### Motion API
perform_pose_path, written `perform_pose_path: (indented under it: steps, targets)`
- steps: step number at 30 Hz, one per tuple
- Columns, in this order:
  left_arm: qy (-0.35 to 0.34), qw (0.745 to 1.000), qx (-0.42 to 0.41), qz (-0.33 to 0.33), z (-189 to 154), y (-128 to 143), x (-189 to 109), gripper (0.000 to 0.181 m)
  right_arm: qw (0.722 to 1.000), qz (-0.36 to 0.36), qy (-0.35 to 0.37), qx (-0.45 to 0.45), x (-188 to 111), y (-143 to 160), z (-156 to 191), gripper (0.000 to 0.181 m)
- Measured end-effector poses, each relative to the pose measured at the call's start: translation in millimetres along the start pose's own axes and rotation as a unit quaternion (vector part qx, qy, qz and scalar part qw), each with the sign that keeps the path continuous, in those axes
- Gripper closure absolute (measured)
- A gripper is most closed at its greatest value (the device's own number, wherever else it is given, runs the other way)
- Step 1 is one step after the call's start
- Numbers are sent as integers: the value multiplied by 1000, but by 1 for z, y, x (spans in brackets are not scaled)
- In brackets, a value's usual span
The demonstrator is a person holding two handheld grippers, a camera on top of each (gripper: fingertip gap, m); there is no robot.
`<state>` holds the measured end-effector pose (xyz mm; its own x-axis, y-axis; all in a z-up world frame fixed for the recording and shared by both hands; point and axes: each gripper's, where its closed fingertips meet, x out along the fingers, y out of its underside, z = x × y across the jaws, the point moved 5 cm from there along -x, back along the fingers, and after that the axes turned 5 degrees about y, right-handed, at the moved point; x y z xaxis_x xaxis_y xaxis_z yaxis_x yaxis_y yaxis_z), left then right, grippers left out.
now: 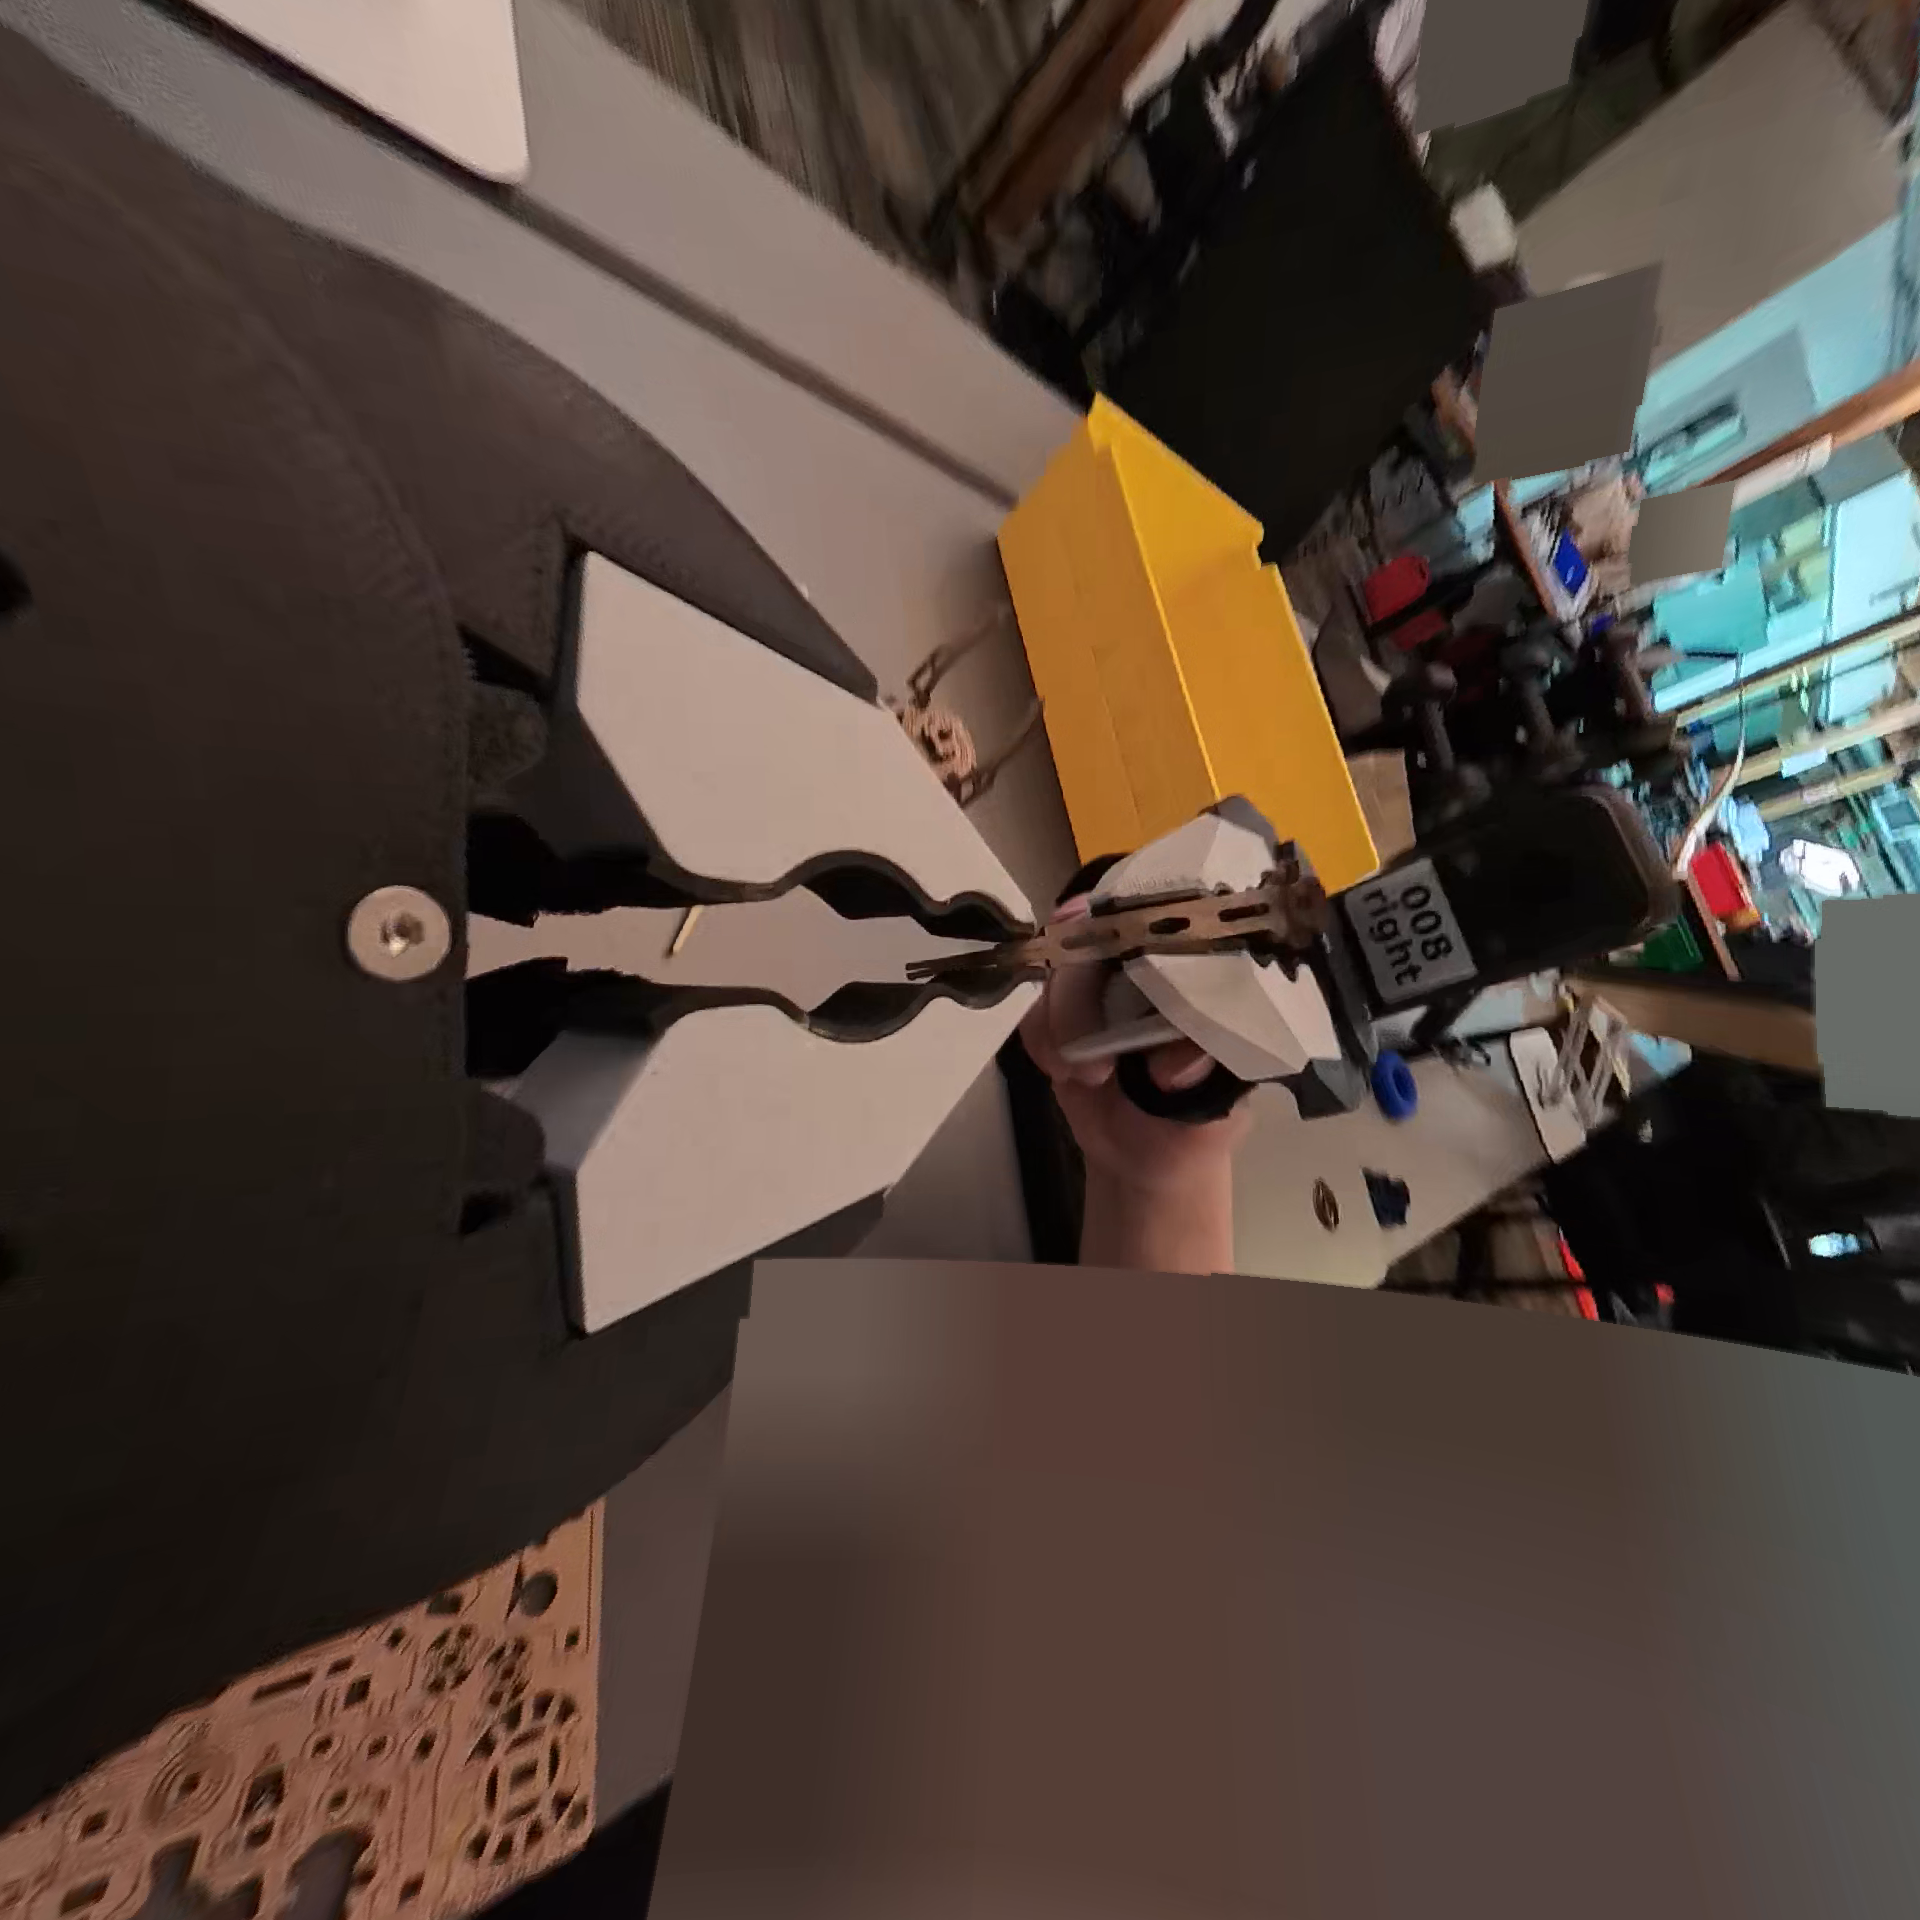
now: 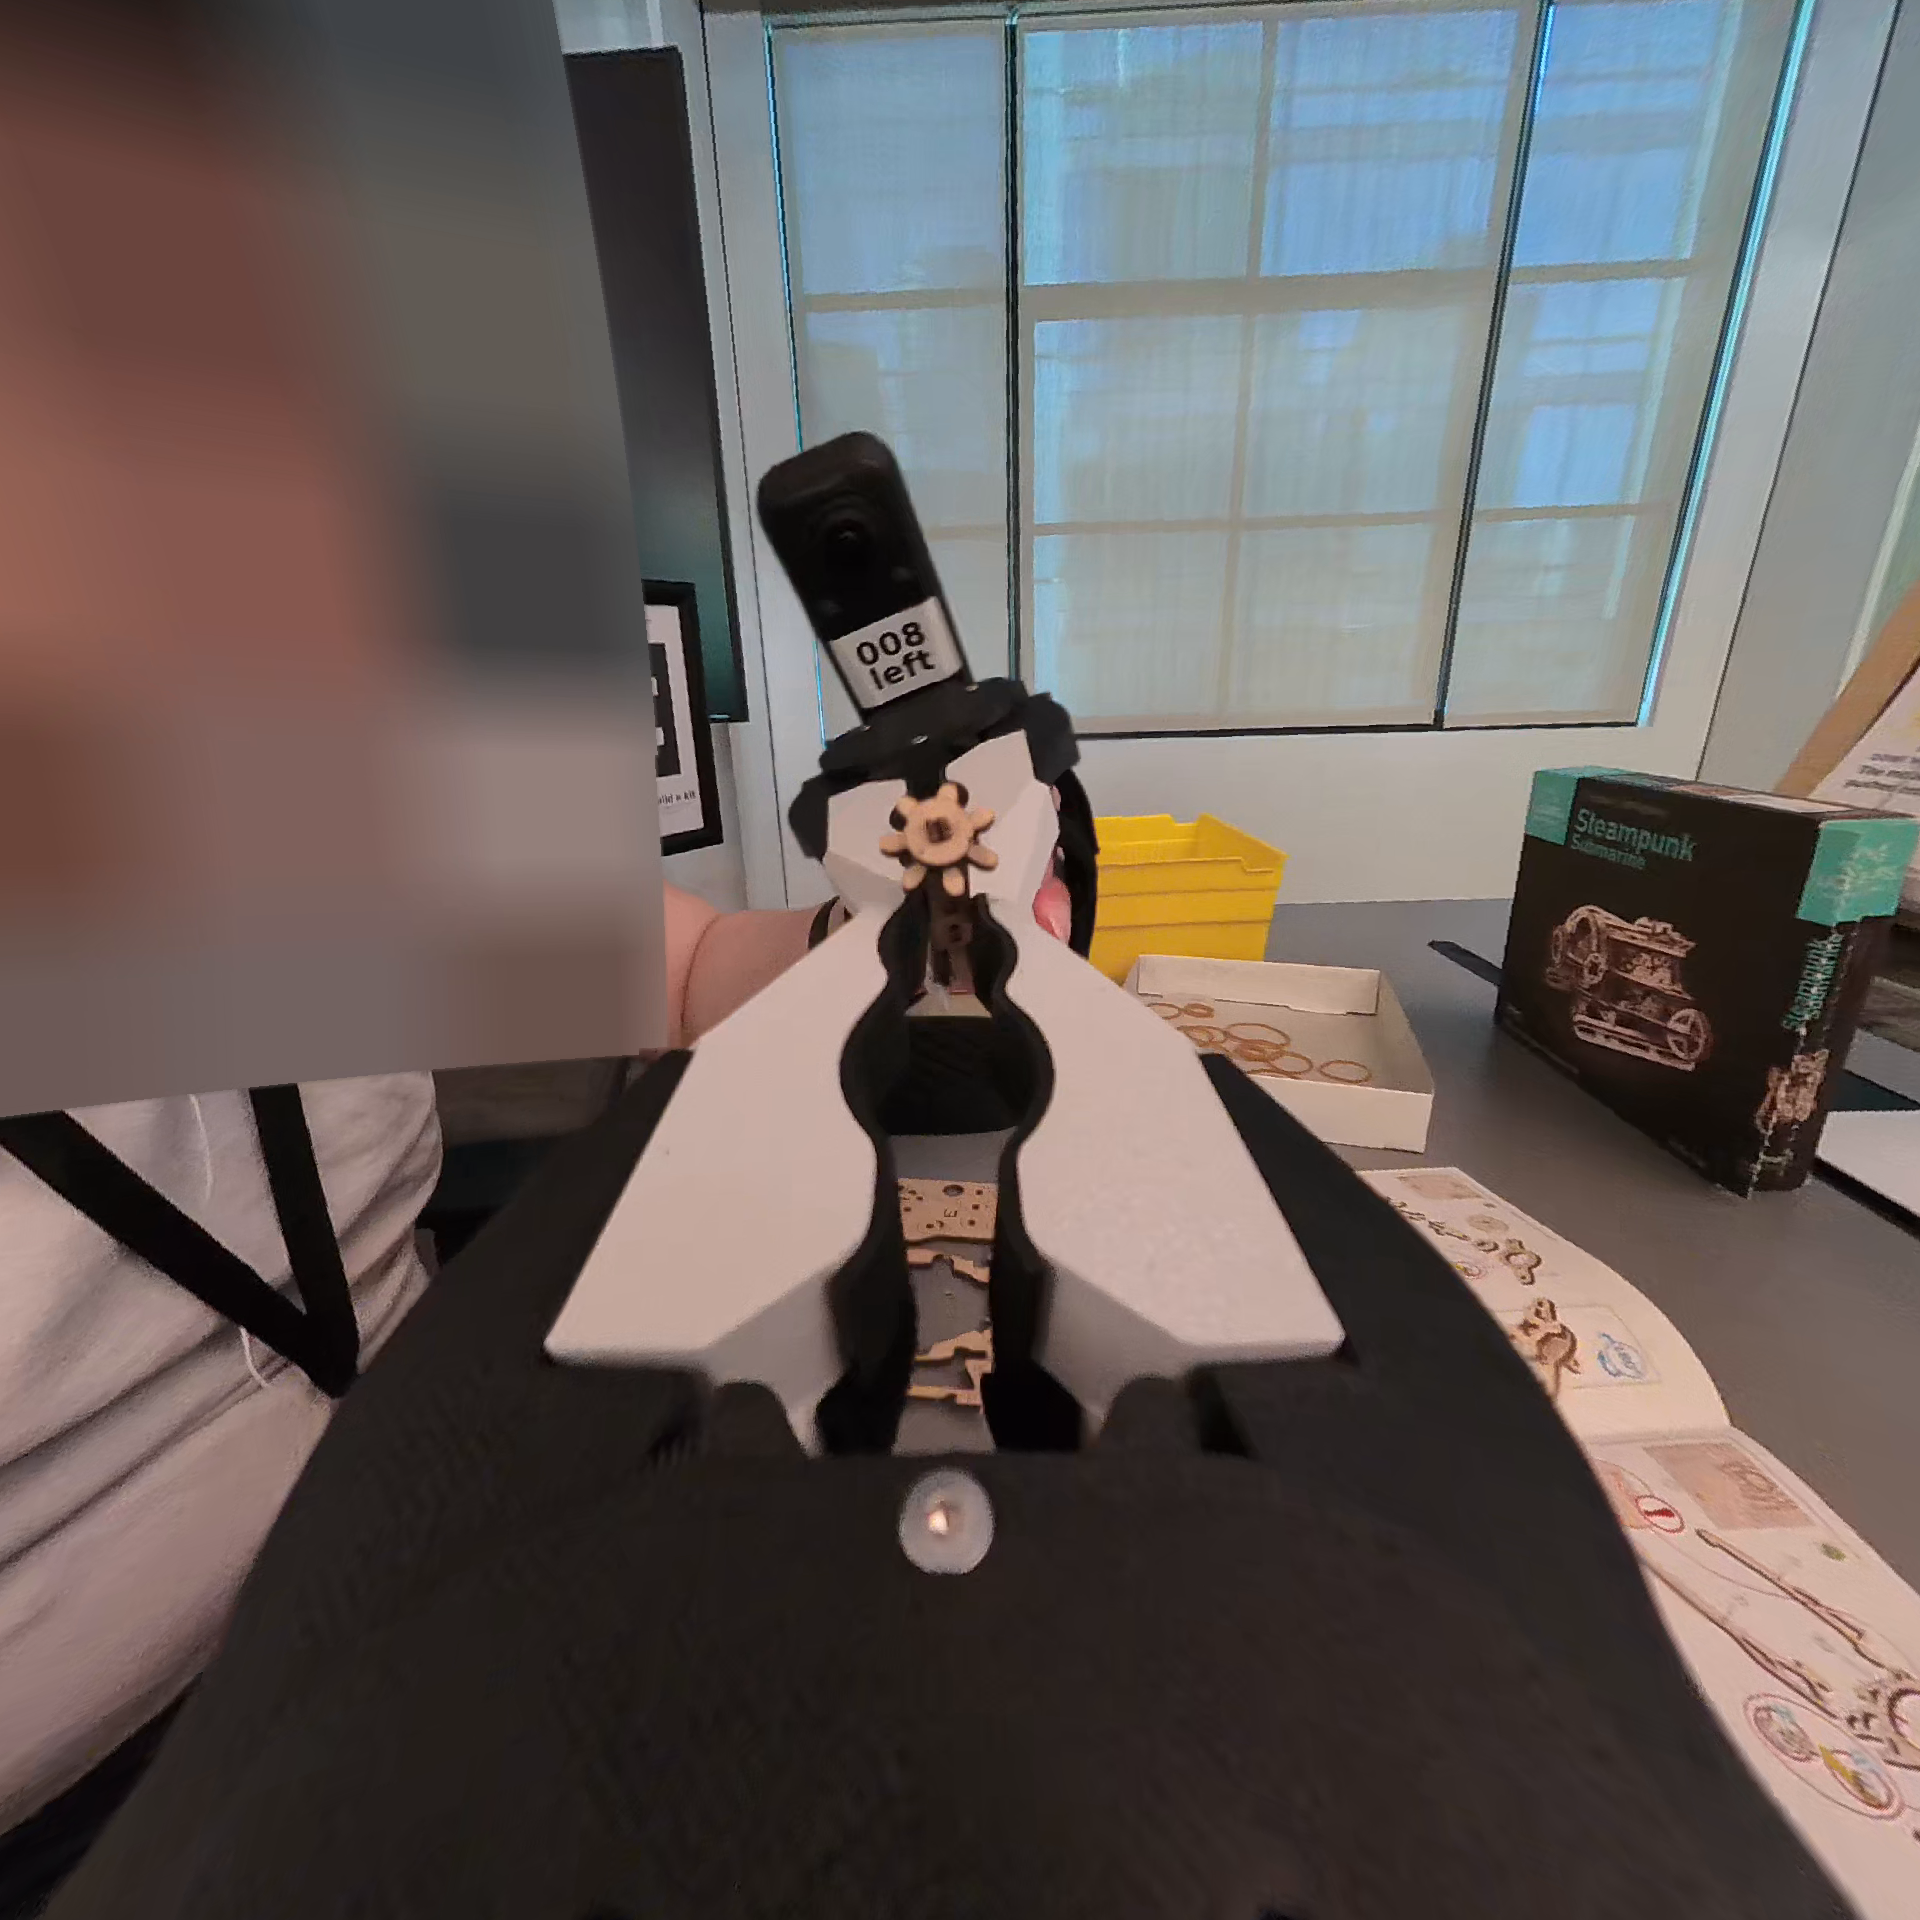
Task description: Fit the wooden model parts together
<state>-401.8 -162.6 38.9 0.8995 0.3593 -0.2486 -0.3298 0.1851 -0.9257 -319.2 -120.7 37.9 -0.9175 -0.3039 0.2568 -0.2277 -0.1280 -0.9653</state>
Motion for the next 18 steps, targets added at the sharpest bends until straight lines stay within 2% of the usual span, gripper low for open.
perform_pose_path:
  steps: [6, 11, 13, 18]
  targets:
    - [35, 999, -21, 1, 3, 5, -6, 170, 1000, -9, -8, -13, -1, 0, 2, 177]
    - [118, 977, -169, -49, 20, 3, -29, 169, 1000, -18, 3, -17, -4, -4, 0, 176]
    - [104, 968, -215, -75, 35, 1, -42, 169, 999, -23, 9, -20, -7, -6, -2, 176]
    - [34, 948, -310, -65, 66, 12, -66, 171, 999, -29, 1, -18, -11, -8, -2, 176]
